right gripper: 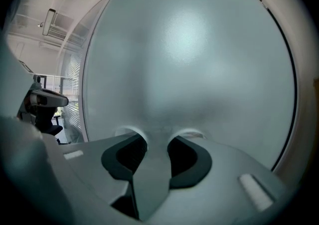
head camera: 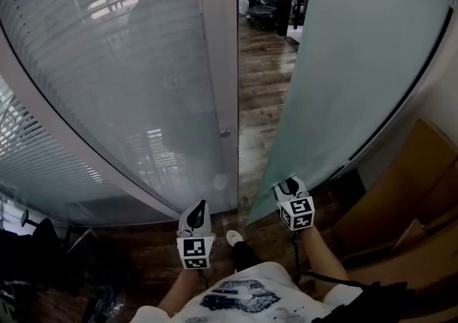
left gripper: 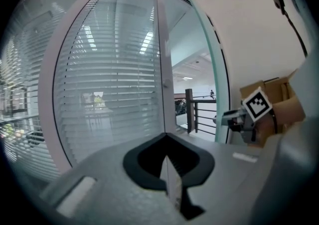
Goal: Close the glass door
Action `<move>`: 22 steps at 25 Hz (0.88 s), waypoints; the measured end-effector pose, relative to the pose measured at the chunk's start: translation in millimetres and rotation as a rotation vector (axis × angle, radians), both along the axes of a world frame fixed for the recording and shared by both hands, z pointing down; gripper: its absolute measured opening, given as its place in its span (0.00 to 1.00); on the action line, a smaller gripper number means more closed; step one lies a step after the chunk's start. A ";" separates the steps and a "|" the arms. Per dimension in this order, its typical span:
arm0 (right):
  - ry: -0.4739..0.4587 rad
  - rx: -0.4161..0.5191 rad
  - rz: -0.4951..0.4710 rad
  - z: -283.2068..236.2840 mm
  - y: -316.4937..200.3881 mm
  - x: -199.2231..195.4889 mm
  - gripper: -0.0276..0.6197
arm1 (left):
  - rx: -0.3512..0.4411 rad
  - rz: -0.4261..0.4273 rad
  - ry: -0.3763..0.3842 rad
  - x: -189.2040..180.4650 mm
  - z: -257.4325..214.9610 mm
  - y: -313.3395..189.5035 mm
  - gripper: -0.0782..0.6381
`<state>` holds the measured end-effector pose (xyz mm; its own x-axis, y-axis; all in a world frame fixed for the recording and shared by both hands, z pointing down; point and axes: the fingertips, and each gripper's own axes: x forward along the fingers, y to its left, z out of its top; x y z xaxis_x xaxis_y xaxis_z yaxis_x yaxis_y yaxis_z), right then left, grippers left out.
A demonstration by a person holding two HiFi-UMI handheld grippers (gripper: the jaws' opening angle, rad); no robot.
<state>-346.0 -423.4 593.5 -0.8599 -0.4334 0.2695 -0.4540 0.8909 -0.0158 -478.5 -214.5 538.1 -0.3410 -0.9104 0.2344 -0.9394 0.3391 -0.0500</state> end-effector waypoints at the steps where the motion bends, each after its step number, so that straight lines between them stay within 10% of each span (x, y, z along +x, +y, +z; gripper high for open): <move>1: -0.002 0.000 0.000 1.0 -1.1 -3.1 0.24 | -0.005 -0.004 -0.004 -3.9 5.2 0.2 0.11; 22: -0.013 0.016 0.040 -4.0 -29.6 -55.1 0.24 | -0.024 0.015 -0.037 -54.2 -2.2 -51.0 0.11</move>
